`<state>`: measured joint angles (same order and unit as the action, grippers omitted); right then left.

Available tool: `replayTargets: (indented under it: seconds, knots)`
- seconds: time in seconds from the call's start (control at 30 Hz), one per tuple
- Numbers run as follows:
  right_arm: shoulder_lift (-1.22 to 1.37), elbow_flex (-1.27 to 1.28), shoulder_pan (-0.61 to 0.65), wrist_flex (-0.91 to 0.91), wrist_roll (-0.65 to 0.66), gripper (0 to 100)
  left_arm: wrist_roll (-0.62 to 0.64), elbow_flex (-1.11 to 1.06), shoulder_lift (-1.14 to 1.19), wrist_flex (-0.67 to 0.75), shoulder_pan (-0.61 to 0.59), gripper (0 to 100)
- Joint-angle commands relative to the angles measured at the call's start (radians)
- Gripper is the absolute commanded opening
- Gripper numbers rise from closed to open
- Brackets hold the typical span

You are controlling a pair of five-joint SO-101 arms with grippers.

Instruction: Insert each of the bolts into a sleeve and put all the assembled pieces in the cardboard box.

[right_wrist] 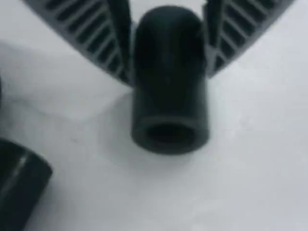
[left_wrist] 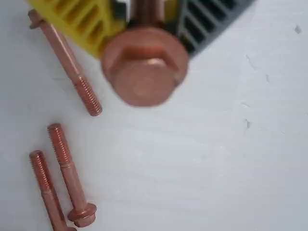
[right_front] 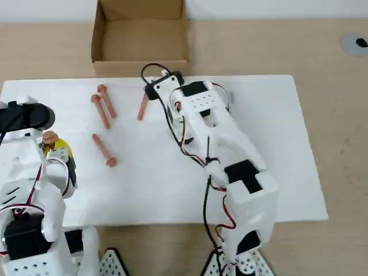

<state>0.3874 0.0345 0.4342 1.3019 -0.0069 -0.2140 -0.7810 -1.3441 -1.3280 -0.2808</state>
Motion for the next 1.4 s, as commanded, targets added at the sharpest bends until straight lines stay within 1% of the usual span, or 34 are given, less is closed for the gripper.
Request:
replayTargets:
  seconds: [0.0, 0.23, 0.57, 0.73, 0.83, 0.93, 1.03, 1.13, 1.23, 1.37]
  knots:
    - [-0.002, -0.002, 0.010, -0.002, 0.002, 1.0, -0.009, 0.006, -0.008, 0.020, -0.011, 1]
    - [-0.031, -0.044, 0.008, 0.097, 0.003, 1.0, -0.009, 0.006, -0.008, 0.023, -0.011, 1]
    - [-0.314, -0.168, 0.008, 0.227, 0.002, 1.0, -0.009, 0.012, -0.008, 0.020, -0.011, 1]
    - [-0.389, -0.165, 0.008, 0.279, 0.005, 1.0, -0.009, 0.012, -0.008, 0.018, -0.011, 1]
    - [-0.414, -0.163, 0.008, 0.290, 0.037, 1.0, -0.009, 0.012, -0.008, 0.018, -0.011, 1]
    - [-0.404, -0.114, 0.008, 0.293, 0.044, 1.0, -0.009, 0.014, -0.008, 0.017, -0.011, 1]
    - [-0.372, -0.002, 0.015, 0.272, 0.072, 1.0, -0.009, 0.023, -0.008, 0.011, -0.017, 1]
    - [-0.360, 0.117, 0.007, 0.201, 0.087, 1.0, -0.009, 0.075, -0.008, -0.046, -0.009, 1]
    - [-0.398, 0.200, 0.007, 0.143, 0.089, 1.0, -0.009, 0.094, -0.008, -0.060, -0.015, 1]
    - [-0.535, 0.239, 0.074, 0.132, 0.117, 1.0, -0.003, 0.092, -0.008, -0.060, -0.014, 1]
